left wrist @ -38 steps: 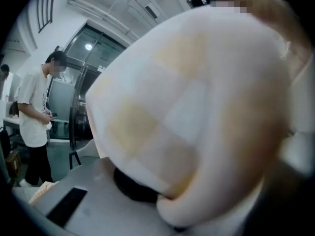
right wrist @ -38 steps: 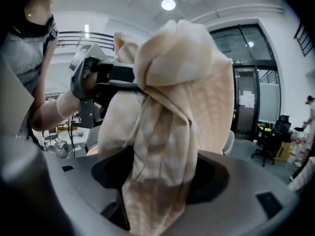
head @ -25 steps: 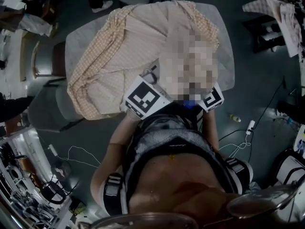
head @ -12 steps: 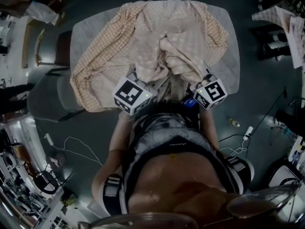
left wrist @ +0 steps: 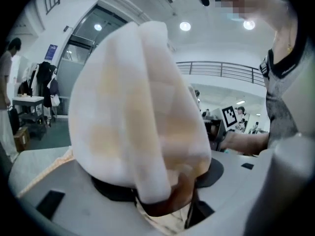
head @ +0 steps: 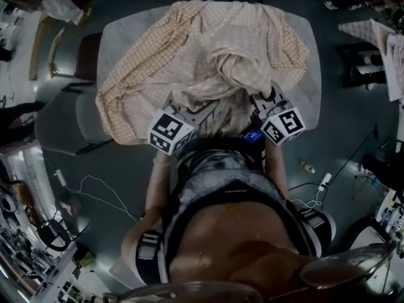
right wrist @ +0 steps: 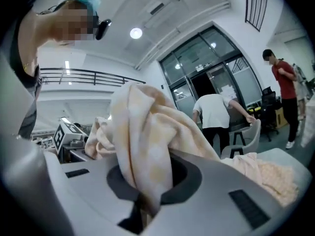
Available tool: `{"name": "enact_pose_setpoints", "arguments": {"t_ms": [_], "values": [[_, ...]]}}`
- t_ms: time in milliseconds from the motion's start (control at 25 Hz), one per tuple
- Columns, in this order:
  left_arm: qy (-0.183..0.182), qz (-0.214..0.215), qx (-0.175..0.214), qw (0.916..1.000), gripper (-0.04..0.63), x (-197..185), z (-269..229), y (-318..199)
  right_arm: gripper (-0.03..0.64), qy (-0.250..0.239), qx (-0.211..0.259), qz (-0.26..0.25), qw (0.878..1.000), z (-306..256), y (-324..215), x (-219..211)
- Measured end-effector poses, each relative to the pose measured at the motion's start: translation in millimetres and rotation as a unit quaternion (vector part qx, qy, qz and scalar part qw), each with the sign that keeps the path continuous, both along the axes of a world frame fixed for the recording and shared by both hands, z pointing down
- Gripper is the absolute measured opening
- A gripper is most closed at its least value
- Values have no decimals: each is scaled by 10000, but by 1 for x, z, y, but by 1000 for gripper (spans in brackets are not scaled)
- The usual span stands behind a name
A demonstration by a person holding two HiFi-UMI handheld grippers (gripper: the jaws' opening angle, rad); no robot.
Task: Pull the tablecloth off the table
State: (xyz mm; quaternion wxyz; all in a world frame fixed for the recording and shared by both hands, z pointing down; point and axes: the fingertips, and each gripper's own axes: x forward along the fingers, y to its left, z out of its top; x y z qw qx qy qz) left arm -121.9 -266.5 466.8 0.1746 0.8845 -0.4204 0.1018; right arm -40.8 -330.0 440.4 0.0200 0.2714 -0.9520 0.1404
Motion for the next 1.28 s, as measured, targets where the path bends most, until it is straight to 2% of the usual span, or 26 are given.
{"name": "enact_pose_setpoints", "arguments": {"t_ms": [120,160,200,320,400,600,800,880,960,1080,1160,1280], "values": [[-652,-55,-452,9968,272,-23,37,16,84,120,76,29,9999,0,-1,3],[-754,-115,-609,9952,272,-30,50,21,83,171,99,27,9998,0,0,3],[-711,-213,-755,9944,275,-37,61,24,84,223,120,27,9997,0,0,2],[-43,-599,-1070,9924,276,-52,80,25,84,395,144,21,9991,1,0,-3],[180,-775,-1157,9901,276,-57,88,22,84,535,158,-11,9984,2,0,-8],[-406,-859,-1333,9865,282,-59,121,16,84,747,138,-36,9971,10,-3,-13],[-481,-1139,-1691,9778,295,-82,157,26,84,1009,17,-23,9949,21,-5,-18],[-355,-1398,-1798,9731,314,-96,170,28,84,1197,-7,-35,9928,28,-6,-20],[-39,-1656,-1944,9668,325,-107,180,29,84,1375,-33,-63,9905,36,-6,-23],[231,-1975,-2246,9539,341,-124,199,33,84,1601,-100,-137,9870,48,0,-33],[181,-2153,-2472,9446,354,-134,215,35,84,1720,-138,-244,9847,56,4,-45],[-88,-2429,-2776,9294,373,-146,236,37,84,1823,-192,-410,9822,68,10,-60]]}}
